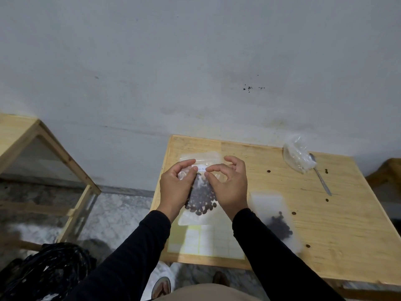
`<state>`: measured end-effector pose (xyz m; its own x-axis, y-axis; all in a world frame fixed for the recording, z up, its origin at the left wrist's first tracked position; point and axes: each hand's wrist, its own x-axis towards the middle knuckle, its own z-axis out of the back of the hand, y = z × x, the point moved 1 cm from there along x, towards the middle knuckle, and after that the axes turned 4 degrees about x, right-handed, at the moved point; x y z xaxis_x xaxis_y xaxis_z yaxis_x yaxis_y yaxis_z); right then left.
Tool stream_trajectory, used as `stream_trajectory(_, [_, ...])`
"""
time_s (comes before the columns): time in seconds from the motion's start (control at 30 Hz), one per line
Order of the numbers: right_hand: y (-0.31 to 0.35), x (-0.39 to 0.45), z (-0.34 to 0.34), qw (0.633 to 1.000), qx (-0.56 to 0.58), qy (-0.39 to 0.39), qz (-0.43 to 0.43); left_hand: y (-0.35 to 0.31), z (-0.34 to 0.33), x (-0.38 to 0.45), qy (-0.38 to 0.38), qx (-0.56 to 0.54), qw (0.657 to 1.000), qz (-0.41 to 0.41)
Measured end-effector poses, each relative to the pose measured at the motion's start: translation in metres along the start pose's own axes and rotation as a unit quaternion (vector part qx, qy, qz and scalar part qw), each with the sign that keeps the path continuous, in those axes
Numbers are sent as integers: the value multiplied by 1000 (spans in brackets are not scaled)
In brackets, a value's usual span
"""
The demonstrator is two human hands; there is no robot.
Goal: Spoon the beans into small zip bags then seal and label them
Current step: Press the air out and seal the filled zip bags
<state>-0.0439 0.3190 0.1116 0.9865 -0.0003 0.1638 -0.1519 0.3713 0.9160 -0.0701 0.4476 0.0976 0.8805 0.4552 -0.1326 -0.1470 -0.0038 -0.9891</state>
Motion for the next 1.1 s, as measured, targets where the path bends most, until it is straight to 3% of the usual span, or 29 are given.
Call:
stream_trajectory(0.17, [10,-3,1,983,129,83,-96,-3,0,-4,38,4,999,-23])
stream_trajectory(0.33, [7,-3,2,967,180,35,-177,2,2,-8,87,36,995,-29])
stream_trajectory(0.53, [8,-8,-11,976,162,-16,-148,5,3,-7,8,18,1000,-23])
stream_trajectory(0.73, [3,-5,-20,982,146,-32,-116,7,6,2,21,24,999,-26])
stream_trajectory(0.97, [-29,7,-3,976,151,66,-140,20,-5,39,11,31,999,-16])
stream_trajectory(1.1, [-59,37,7,966,156,46,-200,33,-30,65,26,64,998,-10])
